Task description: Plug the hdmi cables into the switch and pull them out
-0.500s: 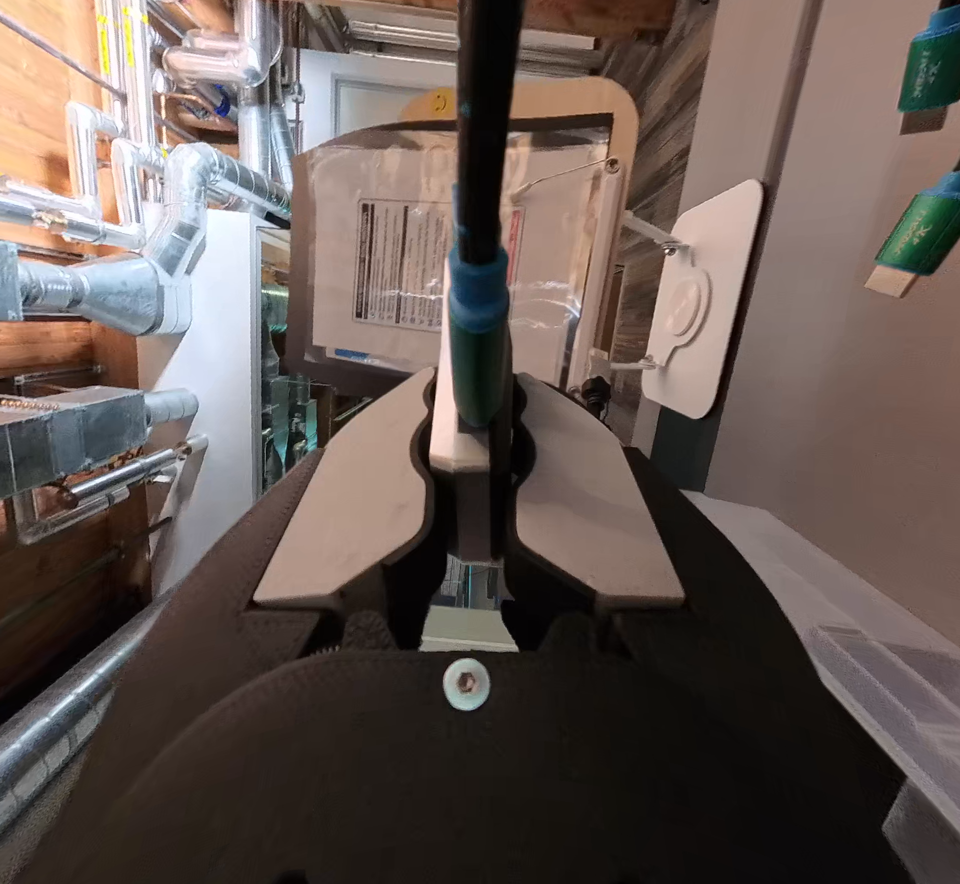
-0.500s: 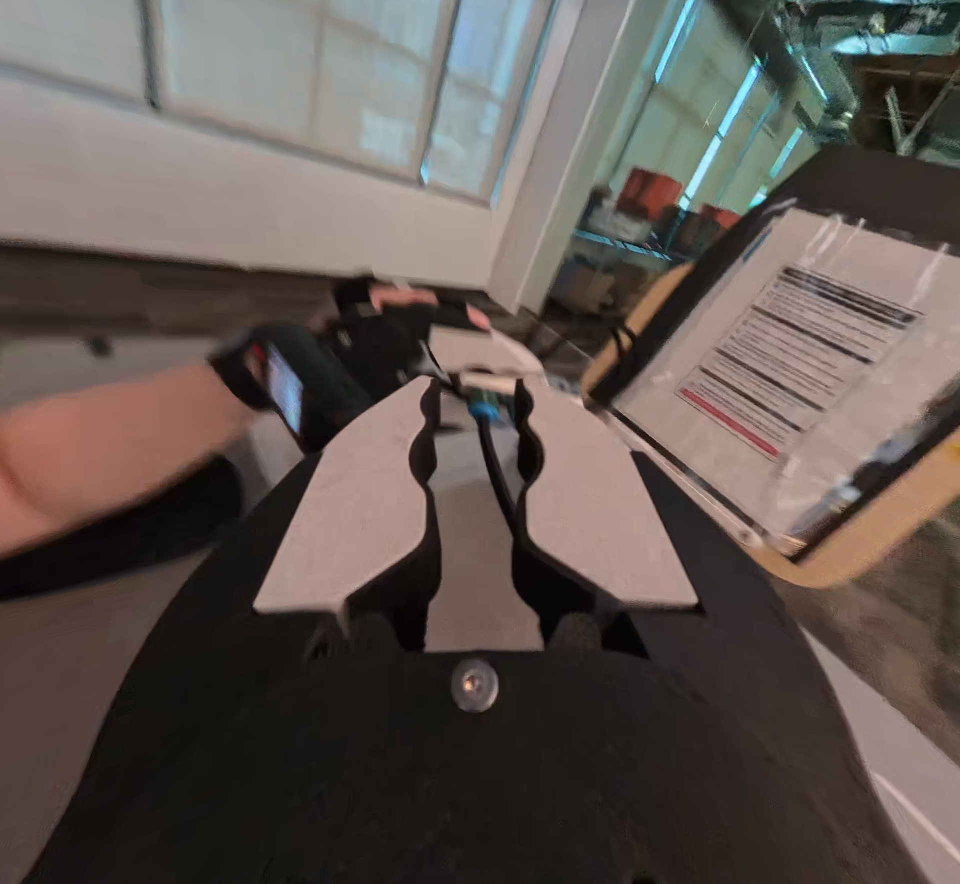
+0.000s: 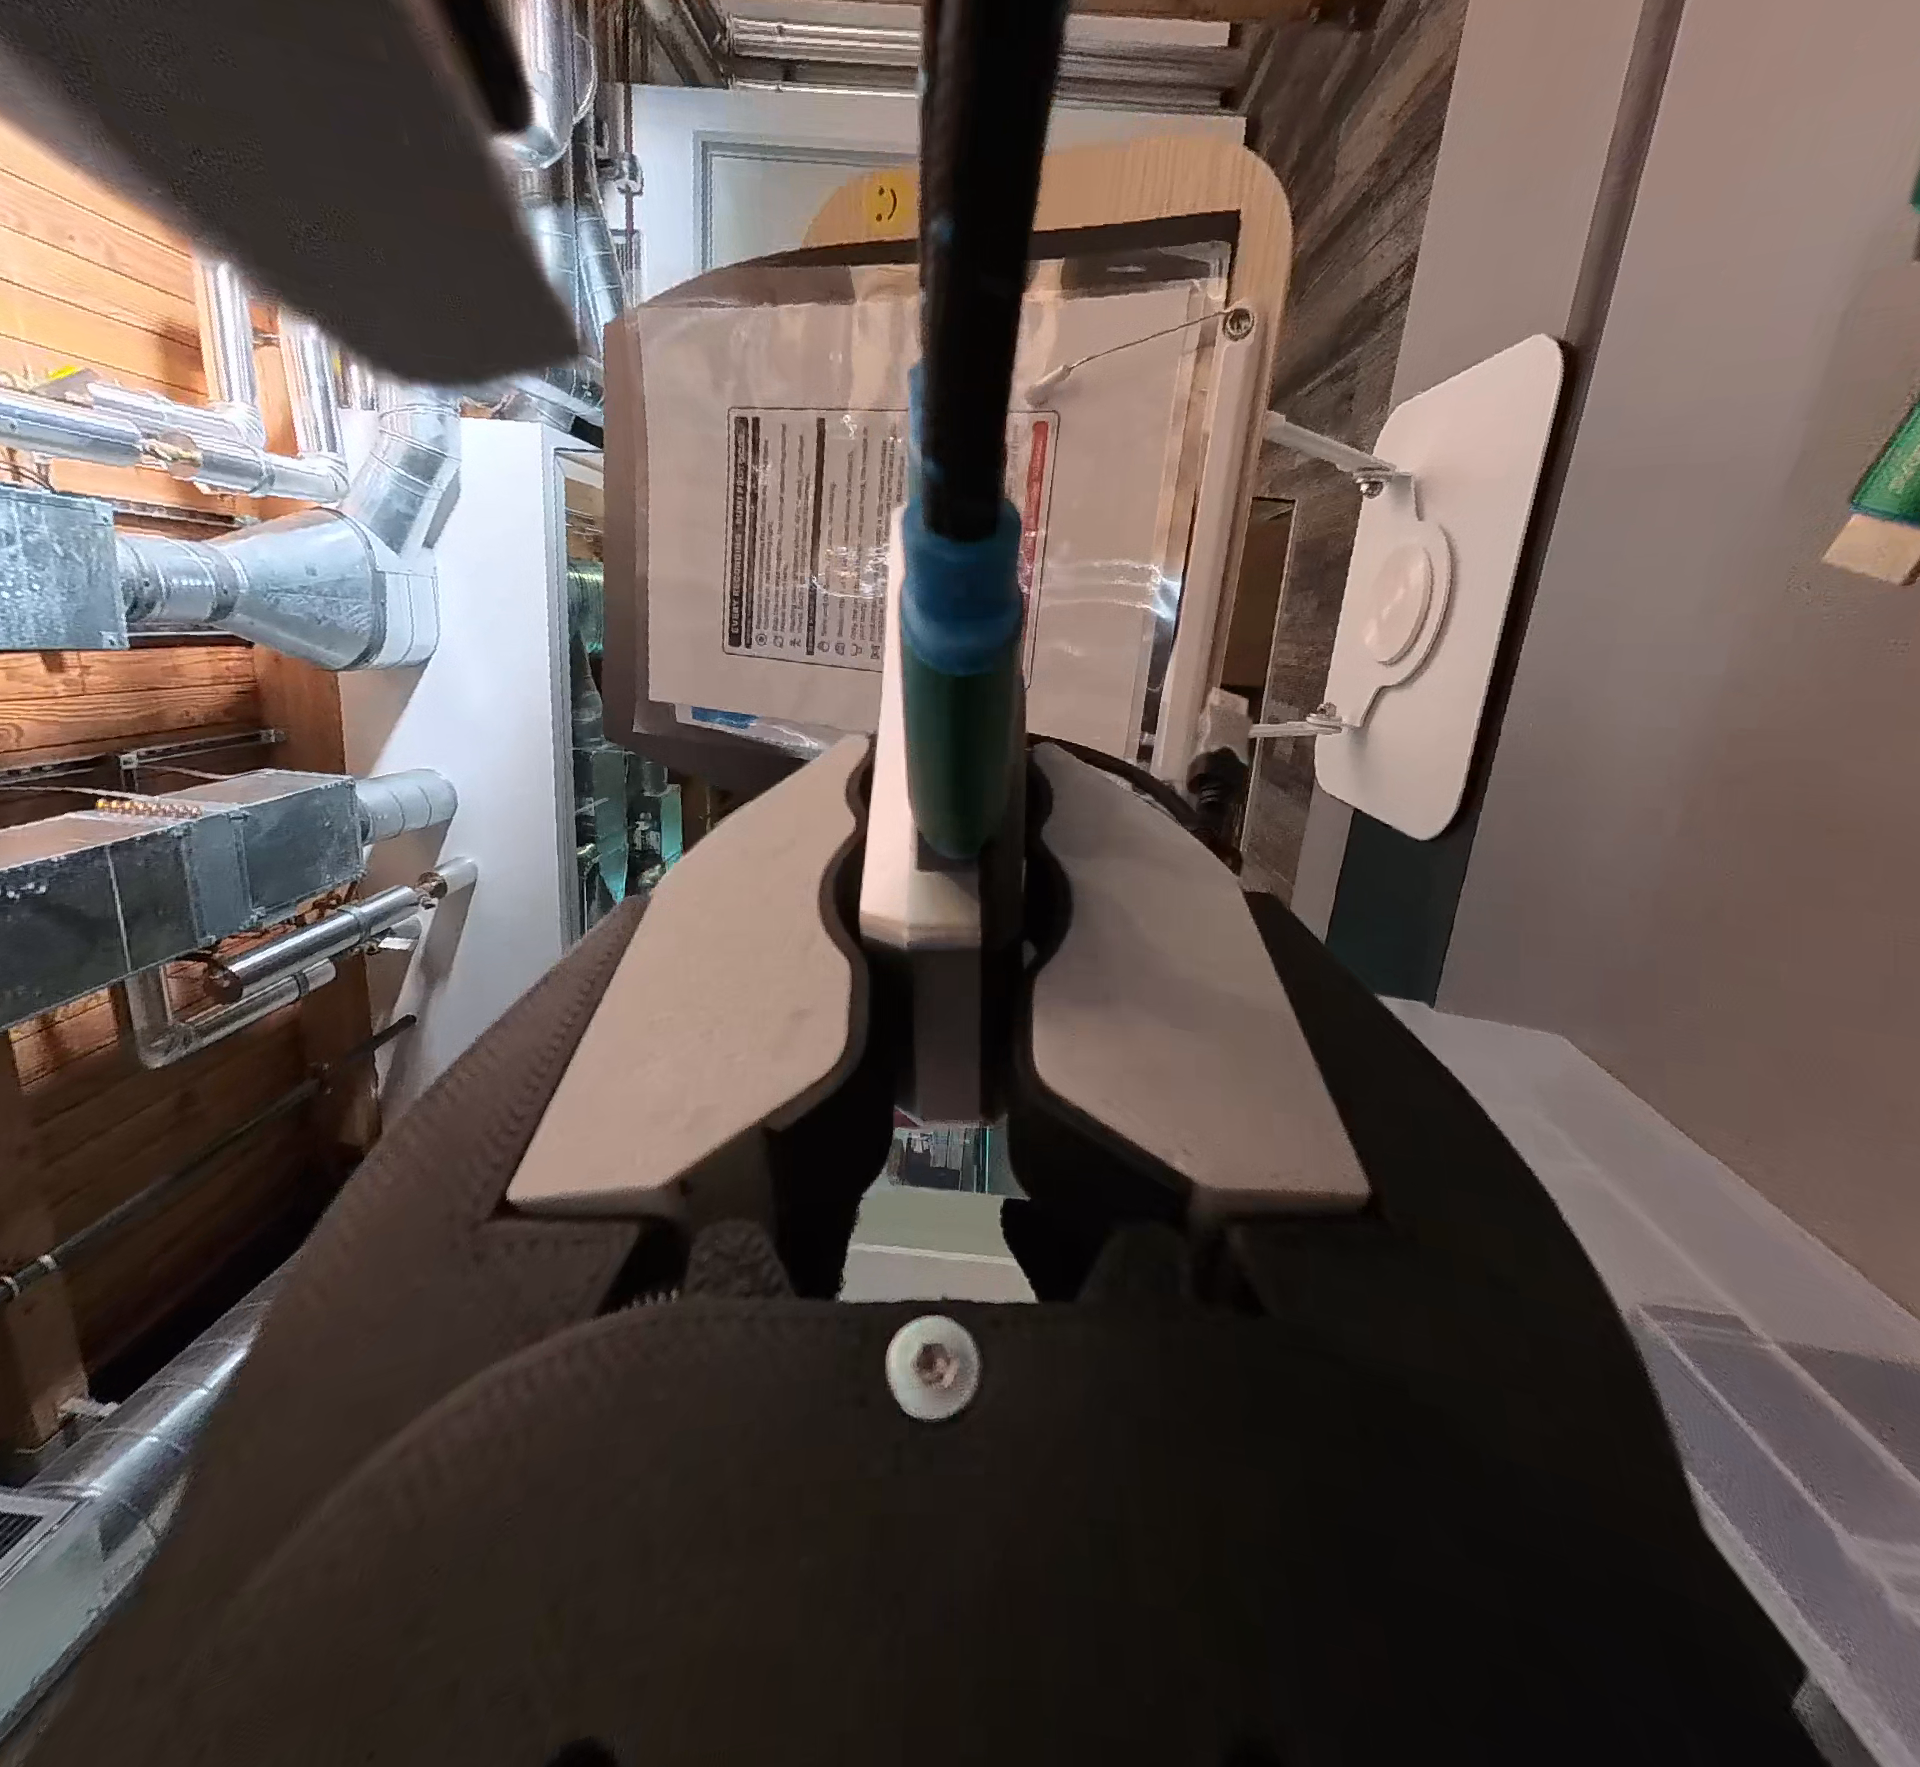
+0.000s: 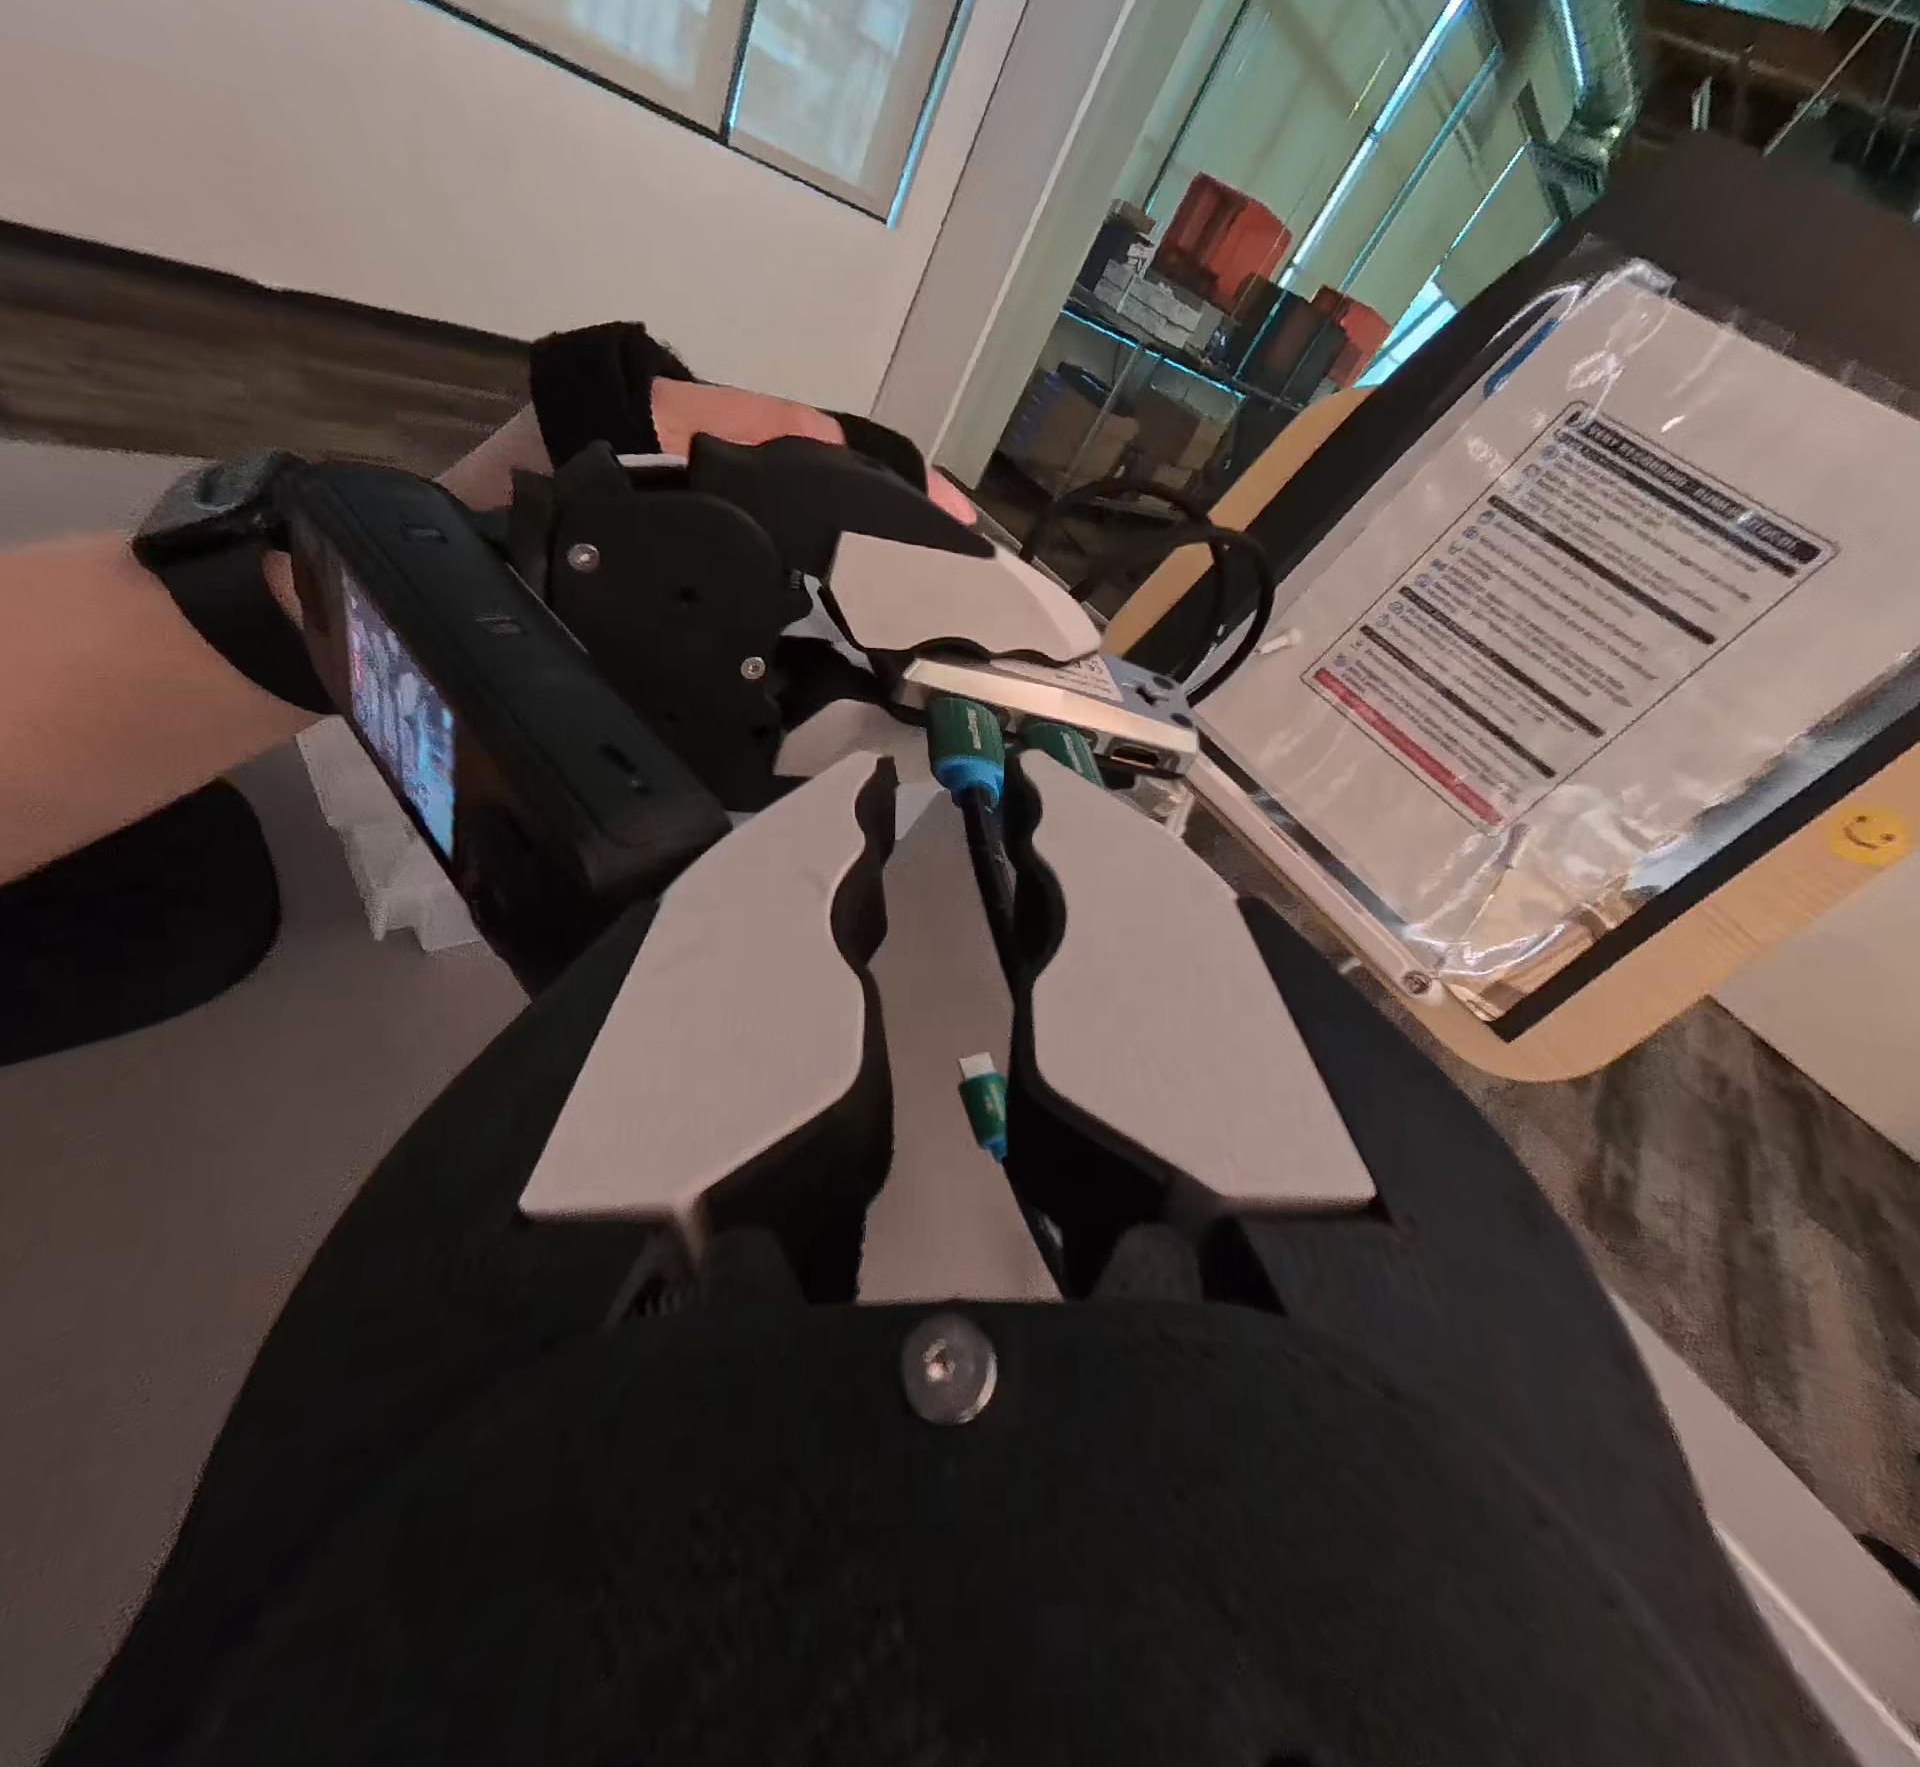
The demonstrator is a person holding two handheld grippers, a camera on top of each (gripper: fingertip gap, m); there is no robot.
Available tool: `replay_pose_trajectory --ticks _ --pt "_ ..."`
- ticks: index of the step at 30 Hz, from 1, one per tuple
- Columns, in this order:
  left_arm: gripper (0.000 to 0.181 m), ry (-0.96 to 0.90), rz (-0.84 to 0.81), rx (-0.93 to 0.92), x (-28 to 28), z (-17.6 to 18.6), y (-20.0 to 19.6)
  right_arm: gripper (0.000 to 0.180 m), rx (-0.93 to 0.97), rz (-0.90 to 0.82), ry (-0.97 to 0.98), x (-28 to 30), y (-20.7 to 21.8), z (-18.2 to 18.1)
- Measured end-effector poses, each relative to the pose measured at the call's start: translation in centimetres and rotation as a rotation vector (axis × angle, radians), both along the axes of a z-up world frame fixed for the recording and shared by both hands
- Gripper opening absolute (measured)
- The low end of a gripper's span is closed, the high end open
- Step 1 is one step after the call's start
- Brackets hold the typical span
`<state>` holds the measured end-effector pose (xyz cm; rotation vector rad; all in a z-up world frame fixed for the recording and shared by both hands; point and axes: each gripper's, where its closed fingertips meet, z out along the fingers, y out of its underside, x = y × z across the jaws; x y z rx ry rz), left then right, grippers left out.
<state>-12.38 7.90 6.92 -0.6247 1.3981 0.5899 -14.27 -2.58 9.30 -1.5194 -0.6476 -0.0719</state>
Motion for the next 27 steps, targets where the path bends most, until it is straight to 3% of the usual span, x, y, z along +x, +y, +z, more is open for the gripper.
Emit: replay_pose_trajectory --ticks 3,7,12,15,17,19,21,24,27 --pt "0.023 -0.013 0.001 0.017 0.2 0.1 -0.1 0.018 0.021 -0.019 -0.013 0.1 -0.2 0.3" --pt "0.023 -0.003 0.008 0.050 0.3 0.0 -0.2 0.021 -0.117 -0.106 -0.124 1.5 1.0 -2.4" --pt "0.023 -0.028 -0.007 0.009 0.1 0.2 0.0 0.023 -0.031 -0.115 -0.161 1.7 -0.2 -0.2" --pt "0.023 -0.084 -0.014 -0.047 -0.5 0.9 0.3 0.012 -0.048 0.059 -0.039 -0.1 -2.9 1.6" --pt "0.023 -0.133 -0.010 -0.080 -1.1 1.7 0.6 0.003 -0.165 0.236 0.034 -2.1 -4.4 0.7" --pt "0.023 -0.163 -0.001 -0.070 -1.8 2.4 1.1 0.000 -0.241 0.306 0.094 -3.0 -4.4 -0.3" --pt "0.023 -0.184 0.029 -0.098 -2.5 2.6 1.8 0.000 -0.219 0.268 0.118 -2.5 -3.3 -0.4" --pt "0.023 -0.206 0.028 -0.117 -2.9 3.1 1.8 0.000 -0.122 0.073 -0.031 0.2 -1.3 -0.3" --pt "0.023 -0.240 0.009 -0.162 -3.0 3.4 1.6 0.000 -0.118 0.085 0.006 0.2 -0.9 -0.7"
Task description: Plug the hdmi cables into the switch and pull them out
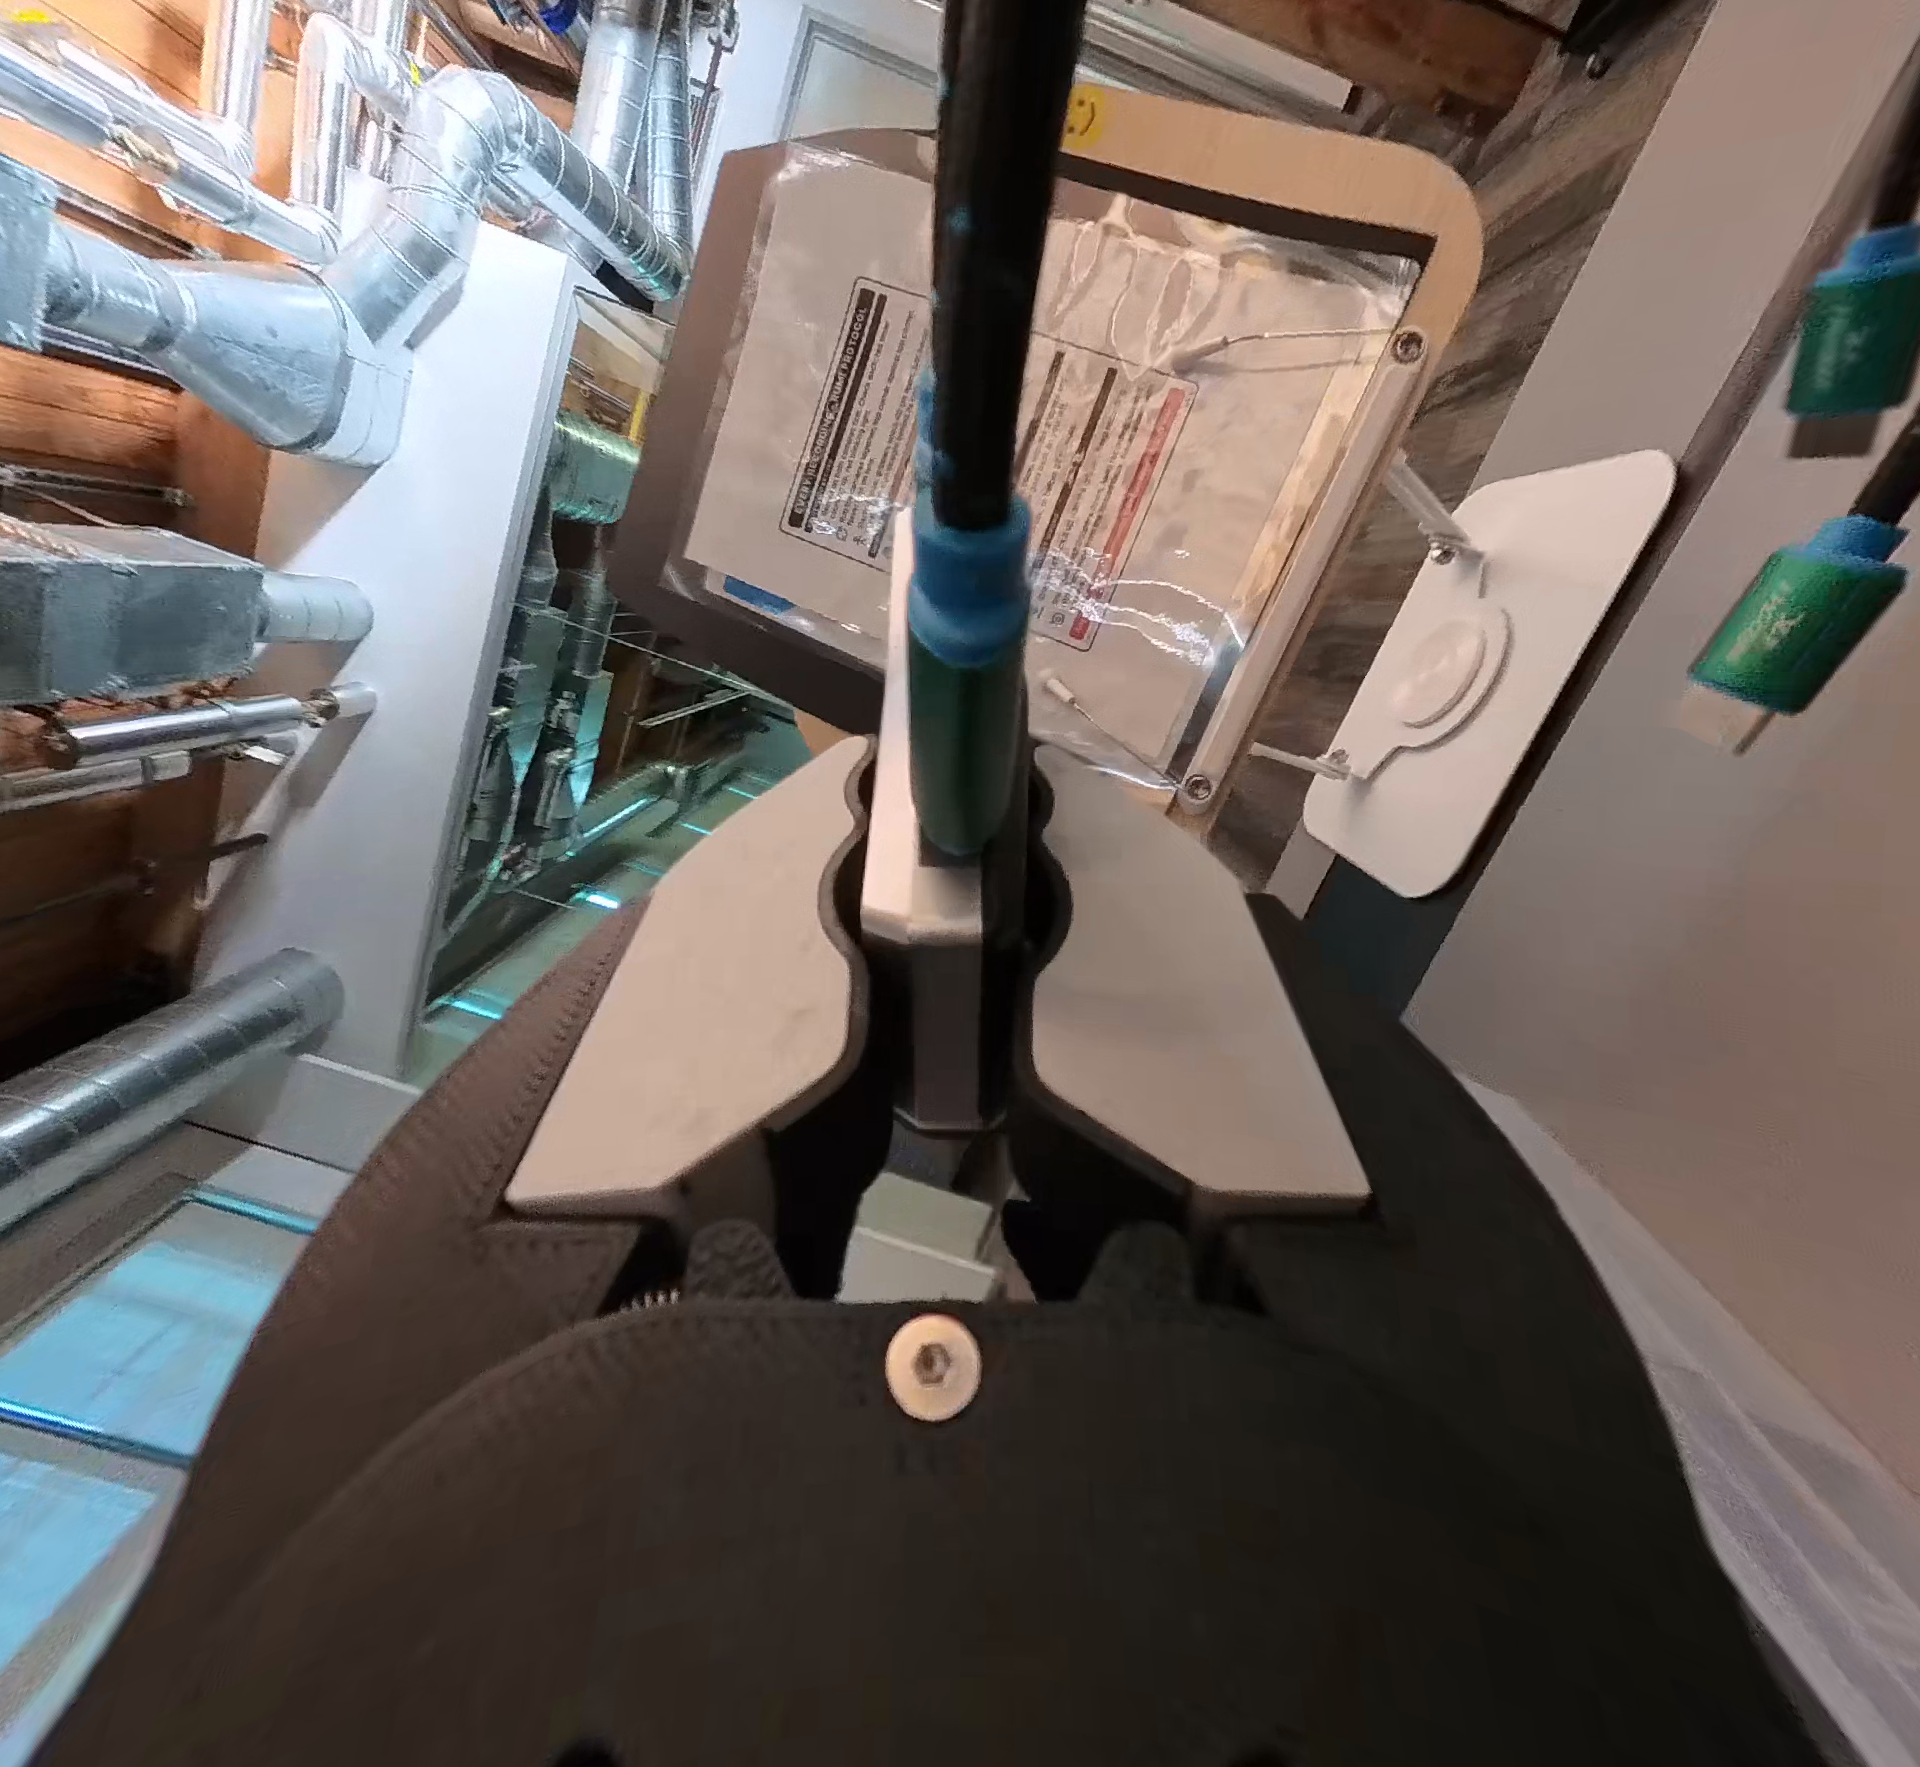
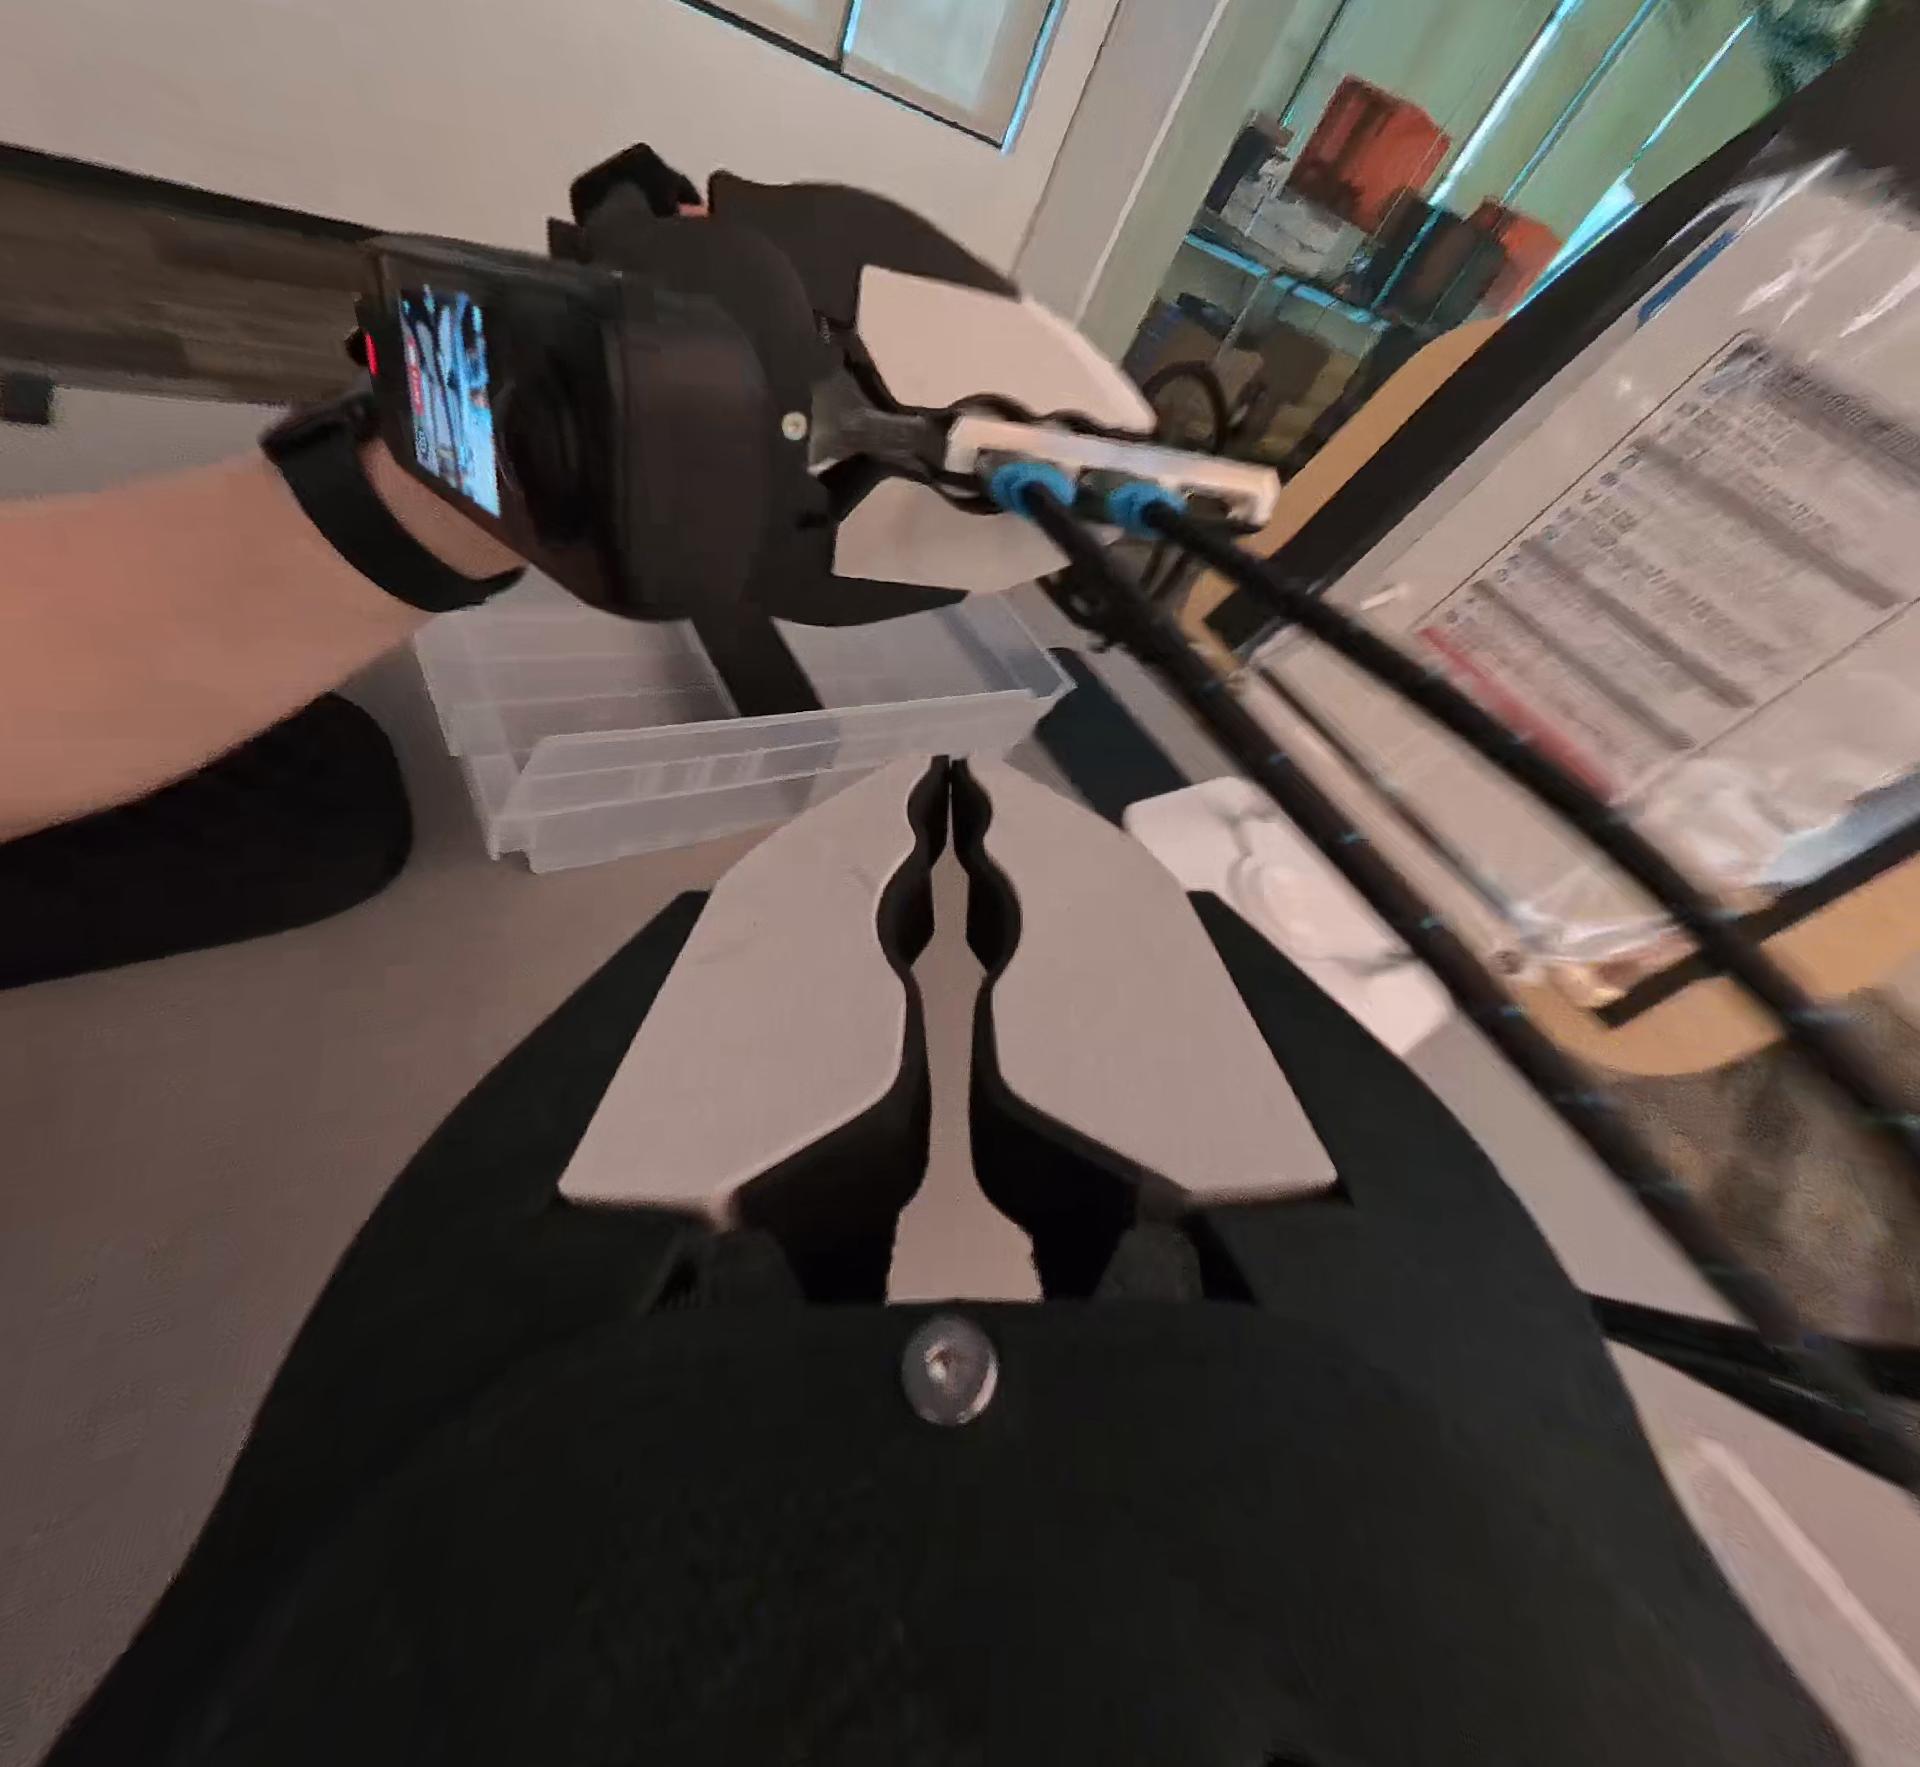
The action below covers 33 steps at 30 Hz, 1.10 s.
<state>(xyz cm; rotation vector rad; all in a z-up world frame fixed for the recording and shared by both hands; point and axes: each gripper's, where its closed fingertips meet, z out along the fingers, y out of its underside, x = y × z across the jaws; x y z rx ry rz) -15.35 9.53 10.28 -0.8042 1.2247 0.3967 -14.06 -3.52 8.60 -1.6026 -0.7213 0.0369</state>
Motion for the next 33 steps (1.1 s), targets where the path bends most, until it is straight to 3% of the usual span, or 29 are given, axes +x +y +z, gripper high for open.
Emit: replay_pose_trajectory --ticks 2,5,9,12,25,33 --pt "0.023 -0.025 -0.021 -0.027 0.3 0.0 -0.3 0.008 -0.065 0.043 0.080 -1.2 0.9 -1.7" --pt "0.022 -0.044 -0.073 -0.041 1.3 -0.1 -1.4 0.022 0.032 -0.032 0.138 -0.9 3.3 -2.6" --pt "0.022 -0.032 -0.131 0.004 2.6 -0.4 -3.3 0.021 0.319 -0.021 0.261 0.2 2.4 0.5" --pt "0.023 -0.004 -0.158 0.060 3.6 -0.9 -4.2 0.016 0.453 0.000 0.244 0.5 0.8 2.5" --pt "0.022 0.062 -0.111 0.142 3.7 -1.7 -3.4 0.007 0.243 0.046 0.192 0.4 1.9 0.8" --pt "0.023 0.110 -0.098 0.148 4.0 -2.2 -3.2 0.006 0.254 0.045 0.226 0.9 2.1 0.3"
